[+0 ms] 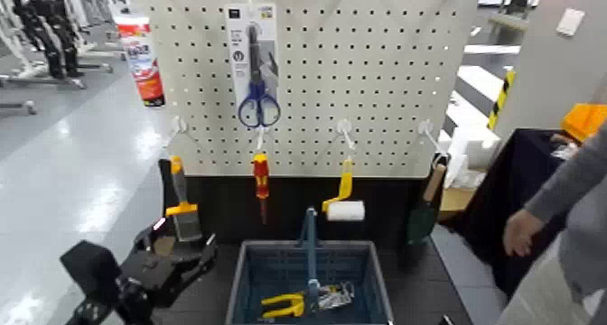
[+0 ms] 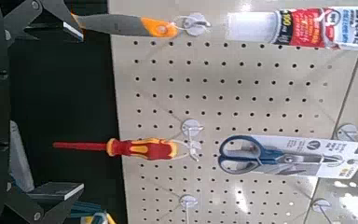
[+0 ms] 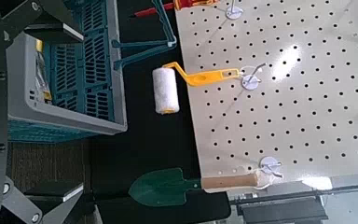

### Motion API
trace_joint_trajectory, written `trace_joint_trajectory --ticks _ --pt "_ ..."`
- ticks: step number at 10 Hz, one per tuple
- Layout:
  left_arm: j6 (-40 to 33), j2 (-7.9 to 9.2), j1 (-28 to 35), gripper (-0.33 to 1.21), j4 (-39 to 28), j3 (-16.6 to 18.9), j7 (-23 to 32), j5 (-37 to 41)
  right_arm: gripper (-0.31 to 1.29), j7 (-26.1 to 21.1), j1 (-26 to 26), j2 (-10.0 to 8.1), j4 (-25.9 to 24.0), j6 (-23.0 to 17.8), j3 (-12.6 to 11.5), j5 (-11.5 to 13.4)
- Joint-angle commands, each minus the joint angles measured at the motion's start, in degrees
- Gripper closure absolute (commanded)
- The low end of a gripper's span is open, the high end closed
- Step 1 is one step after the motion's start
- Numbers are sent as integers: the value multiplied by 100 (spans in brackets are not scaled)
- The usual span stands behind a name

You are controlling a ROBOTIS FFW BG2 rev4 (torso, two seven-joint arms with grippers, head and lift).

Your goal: Put the blue scissors into the crate.

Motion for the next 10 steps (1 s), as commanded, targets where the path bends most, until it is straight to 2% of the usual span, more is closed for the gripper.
trace_joint_trajectory --ticks 1,5,10 --pt "136 42 -611 18 79 115 -311 -111 18 6 -86 -20 40 4 44 -24" --pt "241 103 -1428 26 404 132 -891 -190 18 15 -156 -20 66 4 70 -33" --pt "224 323 -2246 26 711 -184 -1190 -155 18 41 -235 -20 92 -14 96 -50"
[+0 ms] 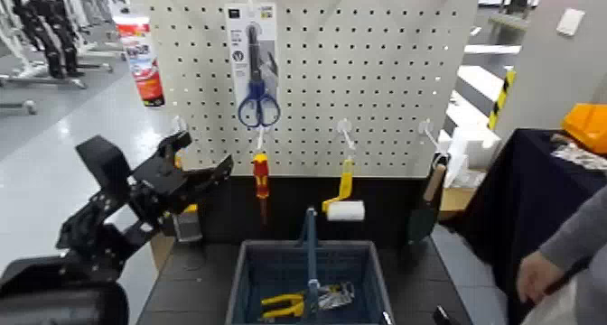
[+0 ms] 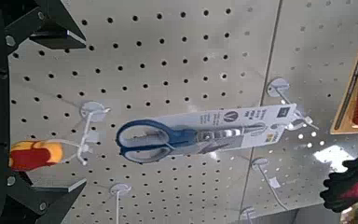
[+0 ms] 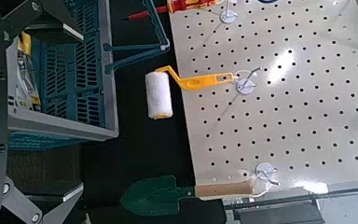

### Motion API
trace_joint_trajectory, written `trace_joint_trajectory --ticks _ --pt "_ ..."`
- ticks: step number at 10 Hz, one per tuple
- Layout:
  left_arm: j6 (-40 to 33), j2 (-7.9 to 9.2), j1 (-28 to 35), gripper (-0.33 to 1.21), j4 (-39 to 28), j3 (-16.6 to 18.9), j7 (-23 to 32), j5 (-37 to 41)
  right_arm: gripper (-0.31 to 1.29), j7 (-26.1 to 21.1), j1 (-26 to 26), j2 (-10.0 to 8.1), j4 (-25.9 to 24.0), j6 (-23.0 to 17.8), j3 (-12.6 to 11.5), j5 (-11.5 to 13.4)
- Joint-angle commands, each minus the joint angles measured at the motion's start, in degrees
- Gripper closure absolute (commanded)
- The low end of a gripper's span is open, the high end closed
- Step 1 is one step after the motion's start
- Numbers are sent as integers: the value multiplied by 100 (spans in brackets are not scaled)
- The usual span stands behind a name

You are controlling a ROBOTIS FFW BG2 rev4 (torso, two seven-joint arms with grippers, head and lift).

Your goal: Put the blue scissors into the crate.

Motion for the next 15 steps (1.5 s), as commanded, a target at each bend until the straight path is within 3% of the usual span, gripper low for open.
trace_joint_trajectory --ticks 1,10,15 --pt "19 96 -385 26 124 -160 -148 6 18 15 -38 0 19 -18 20 -17" --pt "-25 501 -1712 31 722 -714 -596 76 18 68 -161 0 98 -18 90 -61" --pt "-121 562 -2152 39 1126 -986 -772 76 18 129 -196 0 134 -1 90 -96"
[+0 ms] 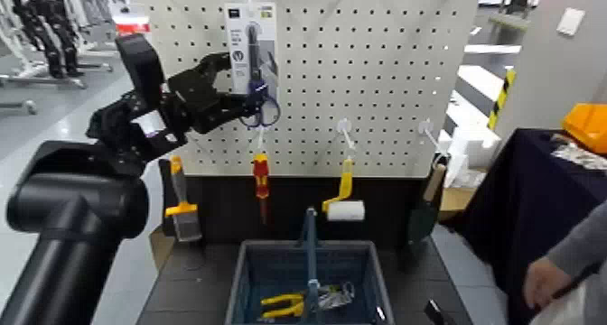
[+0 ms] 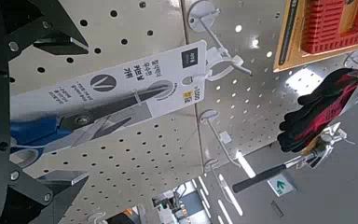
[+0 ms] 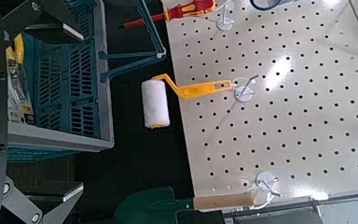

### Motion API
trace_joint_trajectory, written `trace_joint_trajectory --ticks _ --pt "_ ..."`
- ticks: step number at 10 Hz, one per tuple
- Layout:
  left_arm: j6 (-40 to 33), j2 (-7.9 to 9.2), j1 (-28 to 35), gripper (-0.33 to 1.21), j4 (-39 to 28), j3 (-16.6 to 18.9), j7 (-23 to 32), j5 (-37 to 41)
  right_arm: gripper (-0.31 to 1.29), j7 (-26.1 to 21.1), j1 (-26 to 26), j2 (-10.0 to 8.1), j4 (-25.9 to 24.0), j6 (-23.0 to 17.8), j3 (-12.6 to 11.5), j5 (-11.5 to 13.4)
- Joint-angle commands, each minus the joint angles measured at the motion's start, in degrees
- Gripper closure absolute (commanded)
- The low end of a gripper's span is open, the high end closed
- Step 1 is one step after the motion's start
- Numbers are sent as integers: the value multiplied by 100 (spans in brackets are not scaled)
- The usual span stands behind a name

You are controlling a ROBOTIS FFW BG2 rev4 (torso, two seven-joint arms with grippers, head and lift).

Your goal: Put the blue scissors into the crate.

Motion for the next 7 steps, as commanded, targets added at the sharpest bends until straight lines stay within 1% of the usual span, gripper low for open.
trace_joint_trajectory --ticks 1,2,3,4,7 --pt "-30 11 -52 60 24 -20 -7 -15 18 23 -17 6 29 11 -1 -17" --pt "-30 11 -52 80 -3 -20 2 -41 18 32 -17 6 29 19 -1 -17" --pt "-12 11 -60 97 -29 -20 11 -50 18 41 -17 6 29 19 -1 -17" --pt "-3 11 -60 110 -38 -20 55 -59 18 41 -17 6 29 28 -1 -17" --pt "32 11 -60 111 -82 -38 99 -94 18 50 -17 6 29 37 8 -17"
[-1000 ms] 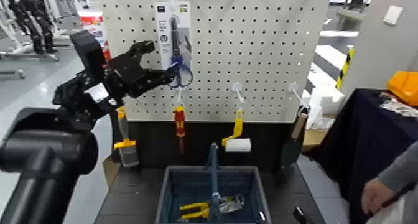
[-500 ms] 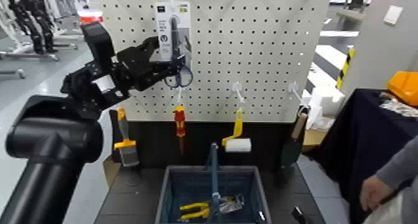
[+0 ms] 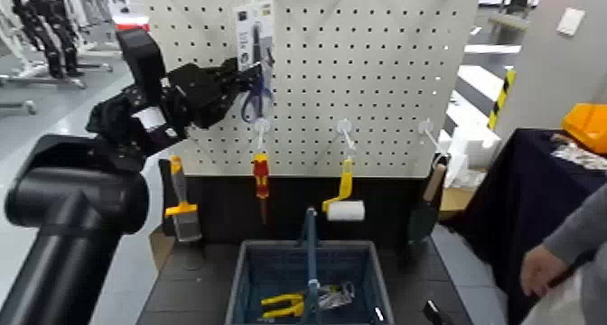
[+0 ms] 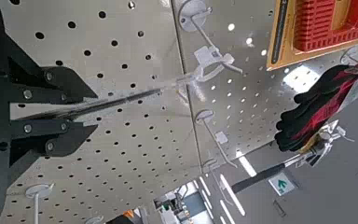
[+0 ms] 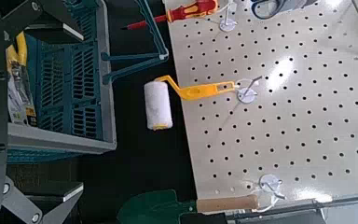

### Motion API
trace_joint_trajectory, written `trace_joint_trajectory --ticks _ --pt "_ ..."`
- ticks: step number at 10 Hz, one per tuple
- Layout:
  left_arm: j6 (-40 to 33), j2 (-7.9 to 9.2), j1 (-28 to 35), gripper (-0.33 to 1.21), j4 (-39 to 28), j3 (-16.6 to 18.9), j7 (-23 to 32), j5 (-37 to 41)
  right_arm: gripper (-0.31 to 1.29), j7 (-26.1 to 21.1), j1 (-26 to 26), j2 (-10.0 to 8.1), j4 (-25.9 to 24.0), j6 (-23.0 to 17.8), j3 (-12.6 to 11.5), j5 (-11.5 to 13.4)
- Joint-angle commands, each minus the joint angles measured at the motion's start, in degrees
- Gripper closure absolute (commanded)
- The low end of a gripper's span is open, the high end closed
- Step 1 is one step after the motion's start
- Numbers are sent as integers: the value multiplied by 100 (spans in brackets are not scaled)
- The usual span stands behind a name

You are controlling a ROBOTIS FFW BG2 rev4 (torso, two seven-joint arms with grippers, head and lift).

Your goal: Put the blue scissors into the crate.

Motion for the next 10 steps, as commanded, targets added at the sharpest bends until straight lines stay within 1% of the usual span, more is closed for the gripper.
trace_joint_trajectory --ticks 1,5,10 --pt "-5 8 -2 117 -22 -8 30 -15 18 3 -9 5 0 0 1 0" --pt "-67 26 -28 118 -101 -17 161 -6 18 20 -9 5 9 35 1 0" --pt "-58 52 -54 118 -681 10 241 -23 18 73 -17 5 35 88 1 -35"
